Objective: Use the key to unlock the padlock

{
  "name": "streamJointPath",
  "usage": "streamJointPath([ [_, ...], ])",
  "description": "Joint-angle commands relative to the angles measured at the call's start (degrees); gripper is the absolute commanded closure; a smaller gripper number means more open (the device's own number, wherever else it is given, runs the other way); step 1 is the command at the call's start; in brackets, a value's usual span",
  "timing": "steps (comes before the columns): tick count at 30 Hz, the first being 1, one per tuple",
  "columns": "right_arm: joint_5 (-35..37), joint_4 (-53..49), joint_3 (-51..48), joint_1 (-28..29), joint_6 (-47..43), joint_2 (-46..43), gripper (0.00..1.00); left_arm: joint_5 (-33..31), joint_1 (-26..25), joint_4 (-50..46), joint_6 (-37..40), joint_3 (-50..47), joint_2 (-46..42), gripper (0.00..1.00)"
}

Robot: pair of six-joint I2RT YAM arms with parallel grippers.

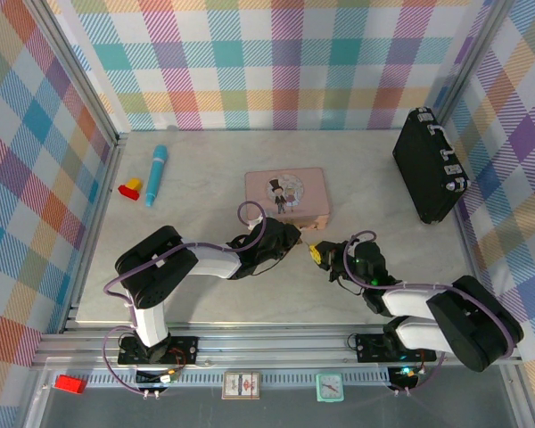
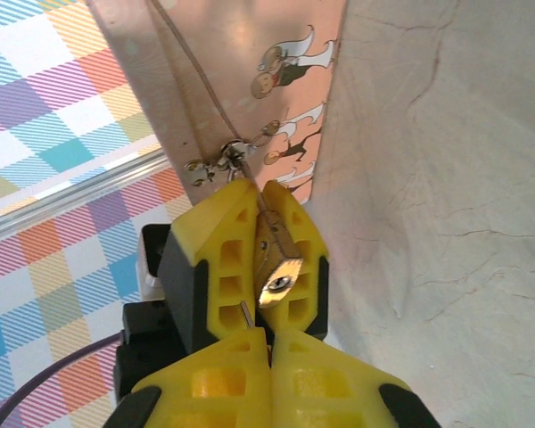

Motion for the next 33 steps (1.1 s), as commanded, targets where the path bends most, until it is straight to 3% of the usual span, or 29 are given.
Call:
streamJointPath([
  [1, 0.1, 2.2, 0.7, 0.3, -0.9, 2.1, 1.00, 3.2, -1.4, 6.5, -1.8, 1.9, -1.4, 1.00],
  [13, -0.4, 0.0, 2.3, 0.4, -1.7, 1.3, 1.00, 3.8, -1.6, 6.5, -1.8, 2.6, -0.9, 1.00],
  [22, -0.9, 6.0, 2.1, 0.4, -0.3, 5.9, 1.00, 4.1, -2.0, 5.8, -1.7, 4.1, -0.3, 1.00],
  [33, 0.1, 2.3, 2.0, 1.1, -0.2, 4.2, 1.00, 3.4, -2.3, 5.2, -1.5, 4.5, 0.0, 1.00],
])
